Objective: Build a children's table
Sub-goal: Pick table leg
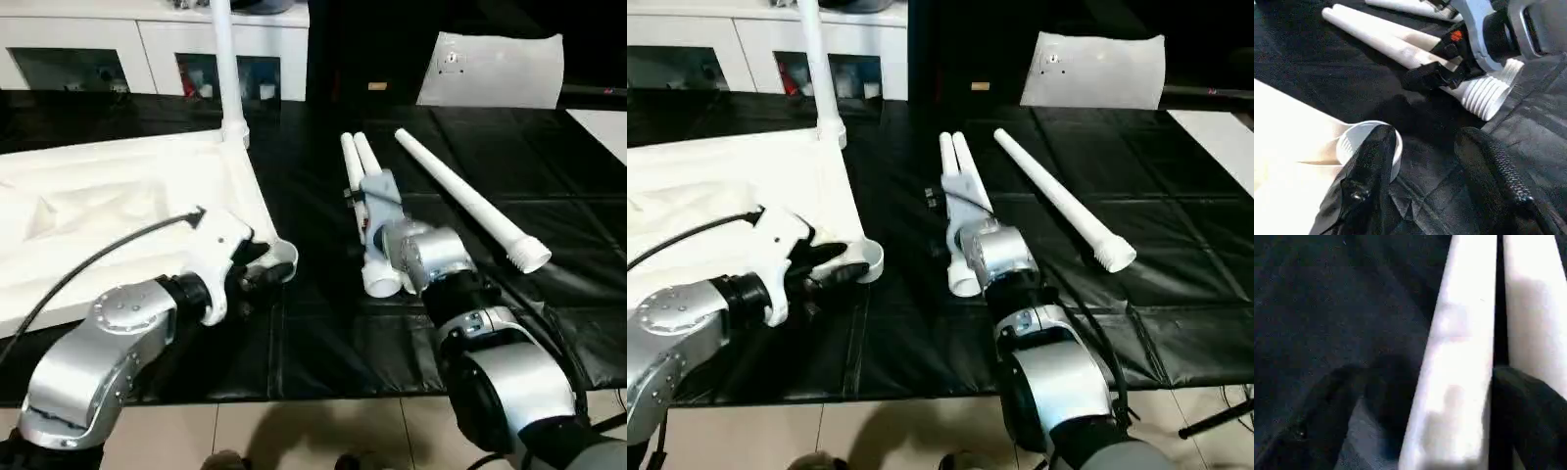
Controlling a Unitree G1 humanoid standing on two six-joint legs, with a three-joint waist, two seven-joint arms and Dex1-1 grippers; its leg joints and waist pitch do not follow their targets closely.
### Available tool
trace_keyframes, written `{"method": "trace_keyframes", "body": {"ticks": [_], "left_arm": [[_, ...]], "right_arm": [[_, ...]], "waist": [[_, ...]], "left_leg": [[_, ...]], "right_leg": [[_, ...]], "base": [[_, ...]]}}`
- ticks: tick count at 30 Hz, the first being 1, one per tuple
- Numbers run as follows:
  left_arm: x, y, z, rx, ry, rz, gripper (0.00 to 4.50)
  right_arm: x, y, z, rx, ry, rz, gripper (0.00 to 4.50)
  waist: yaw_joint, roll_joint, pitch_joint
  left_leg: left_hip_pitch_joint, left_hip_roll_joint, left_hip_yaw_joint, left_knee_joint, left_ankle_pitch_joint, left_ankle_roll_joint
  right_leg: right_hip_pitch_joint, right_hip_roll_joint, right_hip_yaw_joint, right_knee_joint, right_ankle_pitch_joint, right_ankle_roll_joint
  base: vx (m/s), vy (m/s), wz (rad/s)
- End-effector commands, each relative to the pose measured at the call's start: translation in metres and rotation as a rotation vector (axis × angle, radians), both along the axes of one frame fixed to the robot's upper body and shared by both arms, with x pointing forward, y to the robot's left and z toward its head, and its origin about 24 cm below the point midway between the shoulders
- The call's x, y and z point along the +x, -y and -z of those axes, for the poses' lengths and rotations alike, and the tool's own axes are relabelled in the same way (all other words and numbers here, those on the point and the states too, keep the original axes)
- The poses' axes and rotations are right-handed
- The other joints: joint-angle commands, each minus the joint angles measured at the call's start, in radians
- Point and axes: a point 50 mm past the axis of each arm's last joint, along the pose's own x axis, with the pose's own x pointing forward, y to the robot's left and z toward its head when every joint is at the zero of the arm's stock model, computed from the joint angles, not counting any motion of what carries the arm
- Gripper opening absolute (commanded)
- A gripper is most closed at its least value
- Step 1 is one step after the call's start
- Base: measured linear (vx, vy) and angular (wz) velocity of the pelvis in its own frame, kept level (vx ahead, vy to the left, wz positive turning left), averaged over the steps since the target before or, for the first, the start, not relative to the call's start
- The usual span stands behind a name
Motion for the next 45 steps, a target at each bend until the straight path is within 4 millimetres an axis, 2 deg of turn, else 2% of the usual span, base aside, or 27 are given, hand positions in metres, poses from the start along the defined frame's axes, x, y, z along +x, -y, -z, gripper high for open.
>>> {"method": "trace_keyframes", "body": {"ticks": [1, 4, 5, 7, 9, 17, 18, 20, 23, 30, 31, 32, 33, 37, 38, 39, 40, 41, 42, 44, 45], "left_arm": [[-0.001, 0.002, -0.004, 0.007, 0.008, 0.020, 2.28], [-0.001, 0.002, -0.005, 0.009, 0.007, 0.024, 2.28], [-0.001, 0.002, -0.005, 0.010, 0.007, 0.026, 2.32], [-0.001, 0.002, -0.005, 0.011, 0.007, 0.028, 2.32], [-0.001, 0.002, -0.005, 0.013, 0.006, 0.030, 2.33], [-0.001, 0.001, -0.003, 0.038, 0.000, 0.030, 2.33], [0.000, 0.001, -0.003, 0.038, -0.001, 0.030, 2.33], [0.000, 0.000, -0.003, 0.042, 0.001, 0.028, 2.33], [0.001, -0.001, -0.003, 0.048, 0.006, 0.022, 2.33], [0.006, -0.003, -0.003, 0.076, 0.026, -0.019, 2.33], [0.008, -0.005, -0.002, 0.084, 0.036, -0.032, 2.33], [0.010, -0.005, -0.002, 0.088, 0.043, -0.039, 2.33], [0.011, -0.006, -0.002, 0.089, 0.050, -0.045, 2.33], [0.018, -0.007, -0.005, 0.062, 0.063, -0.074, 2.33], [0.023, -0.007, -0.008, 0.034, 0.069, -0.089, 2.33], [0.025, -0.007, -0.009, 0.018, 0.072, -0.095, 2.33], [0.030, -0.006, -0.012, -0.006, 0.082, -0.106, 2.33], [0.031, -0.005, -0.013, -0.009, 0.087, -0.108, 2.33], [0.033, -0.004, -0.014, -0.012, 0.092, -0.108, 2.33], [0.042, 0.001, -0.018, -0.082, 0.083, -0.134, 2.33], [0.047, 0.003, -0.020, -0.120, 0.078, -0.148, 2.33]], "right_arm": [[-0.002, 0.000, 0.006, 0.036, -0.056, 0.017, 4.50], [-0.002, 0.001, 0.007, 0.049, -0.072, 0.022, 4.50], [-0.002, 0.001, 0.008, 0.056, -0.076, 0.023, 4.32], [-0.001, 0.001, 0.008, 0.070, -0.082, 0.027, 4.32], [-0.001, 0.001, 0.007, 0.086, -0.085, 0.031, 4.04], [0.000, 0.003, 0.007, 0.140, -0.136, 0.066, 3.42], [0.000, 0.003, 0.007, 0.146, -0.140, 0.068, 3.16], [0.000, 0.003, 0.006, 0.152, -0.142, 0.073, 3.10], [0.001, 0.004, 0.006, 0.167, -0.142, 0.083, 2.72], [0.005, 0.007, 0.000, 0.245, -0.128, 0.118, 2.15], [0.006, 0.009, -0.004, 0.293, -0.118, 0.136, 2.06], [0.008, 0.010, -0.006, 0.318, -0.110, 0.144, 1.90], [0.008, 0.011, -0.008, 0.330, -0.099, 0.139, 1.90], [0.011, 0.013, -0.016, 0.394, -0.057, 0.132, 1.83], [0.012, 0.015, -0.021, 0.429, -0.037, 0.133, 1.83], [0.013, 0.016, -0.023, 0.446, -0.027, 0.135, 1.83], [0.015, 0.019, -0.030, 0.478, 0.015, 0.140, 1.83], [0.016, 0.020, -0.032, 0.486, 0.032, 0.140, 1.83], [0.017, 0.020, -0.035, 0.510, 0.060, 0.139, 1.83], [0.018, 0.023, -0.056, 0.621, 0.226, 0.070, 1.83], [0.017, 0.023, -0.064, 0.678, 0.276, 0.033, 1.83]], "waist": [[-0.001, 0.020, -0.083], [-0.001, 0.019, -0.084], [0.000, 0.020, -0.083], [0.000, 0.020, -0.084], [-0.001, 0.018, -0.084], [0.000, 0.020, -0.085], [0.000, 0.020, -0.086], [0.001, 0.019, -0.086], [0.000, 0.019, -0.086], [0.001, 0.018, -0.087], [0.001, 0.014, -0.088], [0.002, 0.015, -0.087], [0.003, 0.018, -0.088], [0.004, 0.018, -0.090], [0.004, 0.023, -0.090], [0.003, 0.020, -0.090], [0.005, 0.030, -0.091], [0.005, 0.024, -0.093], [0.007, 0.023, -0.093], [0.007, 0.017, -0.093], [0.013, 0.018, -0.094]], "left_leg": [[0.002, 0.024, -0.007, -0.062, -0.207, -0.052], [0.002, 0.024, -0.007, -0.061, -0.204, -0.051], [0.001, 0.024, -0.007, -0.061, -0.204, -0.050], [0.002, 0.024, -0.007, -0.061, -0.204, -0.051], [0.001, 0.024, -0.007, -0.062, -0.205, -0.051], [0.002, 0.024, -0.007, -0.060, -0.206, -0.051], [0.002, 0.024, -0.007, -0.060, -0.203, -0.050], [0.001, 0.024, -0.006, -0.060, -0.198, -0.050], [0.001, 0.024, -0.006, -0.060, -0.203, -0.051], [0.000, 0.024, -0.006, -0.059, -0.194, -0.047], [0.000, 0.024, -0.006, -0.059, -0.189, -0.046], [0.000, 0.023, -0.006, -0.059, -0.190, -0.044], [0.002, 0.023, -0.005, -0.059, -0.191, -0.042], [-0.003, 0.023, -0.006, -0.058, -0.166, -0.042], [-0.003, 0.023, -0.006, -0.057, -0.163, -0.042], [-0.002, 0.021, -0.004, -0.056, -0.161, -0.038], [-0.001, 0.020, -0.005, -0.056, -0.158, -0.038], [-0.001, 0.021, -0.005, -0.055, -0.156, -0.036], [-0.001, 0.022, -0.006, -0.056, -0.154, -0.035], [-0.004, 0.022, -0.004, -0.056, -0.151, -0.028], [0.000, 0.022, -0.001, -0.053, -0.144, -0.019]], "right_leg": [[0.052, -0.069, 0.053, -0.073, -0.246, -0.140], [0.052, -0.070, 0.053, -0.072, -0.248, -0.140], [0.052, -0.069, 0.053, -0.074, -0.249, -0.140], [0.051, -0.069, 0.053, -0.073, -0.243, -0.140], [0.052, -0.069, 0.052, -0.072, -0.240, -0.141], [0.051, -0.068, 0.052, -0.070, -0.230, -0.147], [0.053, -0.069, 0.052, -0.070, -0.225, -0.148], [0.053, -0.069, 0.052, -0.070, -0.225, -0.147], [0.052, -0.069, 0.051, -0.071, -0.232, -0.148], [0.053, -0.069, 0.050, -0.069, -0.226, -0.146], [0.054, -0.069, 0.050, -0.070, -0.221, -0.147], [0.053, -0.069, 0.051, -0.070, -0.224, -0.146], [0.052, -0.068, 0.050, -0.071, -0.225, -0.144], [0.057, -0.069, 0.050, -0.066, -0.192, -0.152], [0.057, -0.070, 0.050, -0.066, -0.185, -0.154], [0.057, -0.067, 0.051, -0.068, -0.176, -0.154], [0.057, -0.066, 0.051, -0.067, -0.163, -0.157], [0.058, -0.066, 0.050, -0.067, -0.155, -0.158], [0.060, -0.067, 0.050, -0.066, -0.155, -0.159], [0.062, -0.069, 0.050, -0.069, -0.156, -0.157], [0.060, -0.070, 0.052, -0.072, -0.153, -0.151]], "base": [[0.000, 0.000, 0.00], [0.000, 0.000, 0.00], [0.000, 0.000, 0.00], [0.000, 0.000, 0.00], [0.000, 0.000, 0.00], [0.000, 0.000, 0.00], [0.000, 0.000, 0.00], [0.000, 0.000, 0.00], [0.000, 0.000, 0.00], [0.000, 0.000, 0.00], [0.000, 0.000, 0.00], [0.000, 0.000, 0.00], [0.000, 0.000, 0.00], [0.000, 0.000, 0.00], [0.000, 0.000, 0.00], [0.000, 0.000, 0.00], [0.000, 0.000, 0.00], [0.000, 0.000, 0.00], [0.000, 0.000, 0.00], [0.000, 0.000, 0.00], [0.000, 0.000, 0.00]]}}
